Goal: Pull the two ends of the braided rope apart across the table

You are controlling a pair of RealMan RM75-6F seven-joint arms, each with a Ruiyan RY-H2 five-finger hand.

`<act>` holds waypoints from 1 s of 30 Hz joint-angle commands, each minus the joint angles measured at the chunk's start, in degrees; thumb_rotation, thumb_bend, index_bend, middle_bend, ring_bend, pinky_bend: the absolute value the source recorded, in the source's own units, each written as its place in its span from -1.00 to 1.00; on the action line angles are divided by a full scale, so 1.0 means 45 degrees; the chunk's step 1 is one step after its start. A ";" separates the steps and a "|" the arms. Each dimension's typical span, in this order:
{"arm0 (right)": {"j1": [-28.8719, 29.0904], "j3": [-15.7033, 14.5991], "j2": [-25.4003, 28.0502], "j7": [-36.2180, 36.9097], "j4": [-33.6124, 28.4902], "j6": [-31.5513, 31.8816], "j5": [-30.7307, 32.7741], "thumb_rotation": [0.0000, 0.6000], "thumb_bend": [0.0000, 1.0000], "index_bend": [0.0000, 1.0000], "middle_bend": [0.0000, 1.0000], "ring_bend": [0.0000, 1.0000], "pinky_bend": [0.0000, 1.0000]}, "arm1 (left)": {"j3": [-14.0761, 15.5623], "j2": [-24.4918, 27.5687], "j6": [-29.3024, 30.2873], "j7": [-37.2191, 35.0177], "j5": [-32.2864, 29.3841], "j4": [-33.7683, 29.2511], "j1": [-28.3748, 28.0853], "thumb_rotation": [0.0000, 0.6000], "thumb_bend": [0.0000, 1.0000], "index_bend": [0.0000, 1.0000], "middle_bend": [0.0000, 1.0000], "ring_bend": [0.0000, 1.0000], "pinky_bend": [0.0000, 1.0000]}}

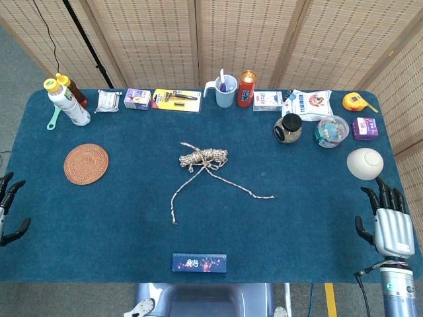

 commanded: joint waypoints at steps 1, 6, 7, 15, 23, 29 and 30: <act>-0.0016 0.0001 0.0014 -0.0007 -0.0005 0.0014 0.0020 1.00 -0.11 -0.64 -0.97 -1.00 -1.00 | 0.0002 -0.0022 -0.0025 0.0011 0.0001 -0.0017 -0.0017 1.00 -0.41 -0.72 -0.97 -0.94 -1.00; -0.0025 -0.0015 0.0015 0.0024 0.0026 -0.0009 0.0032 1.00 -0.11 -0.64 -0.97 -1.00 -1.00 | 0.0021 -0.0072 -0.0022 0.0037 0.0011 -0.0020 -0.0016 1.00 -0.40 -0.72 -0.97 -0.94 -1.00; -0.0024 -0.0016 0.0015 0.0025 0.0030 -0.0010 0.0025 1.00 -0.11 -0.64 -0.97 -1.00 -1.00 | 0.0018 -0.0071 -0.0006 0.0038 0.0012 -0.0015 -0.0012 1.00 -0.40 -0.72 -0.97 -0.94 -1.00; -0.0025 -0.0033 0.0029 -0.0047 -0.0083 0.0093 -0.0156 1.00 -0.11 -0.64 -0.96 -1.00 -1.00 | -0.0039 -0.0032 0.0101 -0.0078 -0.0078 0.0067 0.0037 1.00 -0.41 -0.72 -0.97 -0.94 -1.00; 0.0129 0.0027 0.0041 -0.0103 -0.0190 -0.0031 -0.0263 1.00 -0.11 -0.61 -0.93 -1.00 -1.00 | -0.0193 0.0074 0.0229 -0.0155 -0.0119 0.0169 0.0005 1.00 -0.41 -0.72 -0.97 -0.94 -1.00; 0.0456 0.0091 0.0005 0.0030 -0.0070 -0.0464 -0.0396 1.00 -0.11 -0.56 -0.79 -0.77 -0.91 | -0.0284 0.0137 0.0205 -0.0126 -0.0162 0.0178 -0.0070 1.00 -0.41 -0.72 -0.97 -0.94 -1.00; 0.0526 0.0108 0.0011 0.0041 -0.0043 -0.0552 -0.0421 1.00 -0.11 -0.53 -0.75 -0.71 -0.84 | -0.0298 0.0149 0.0193 -0.0112 -0.0170 0.0176 -0.0086 1.00 -0.41 -0.72 -0.97 -0.94 -1.00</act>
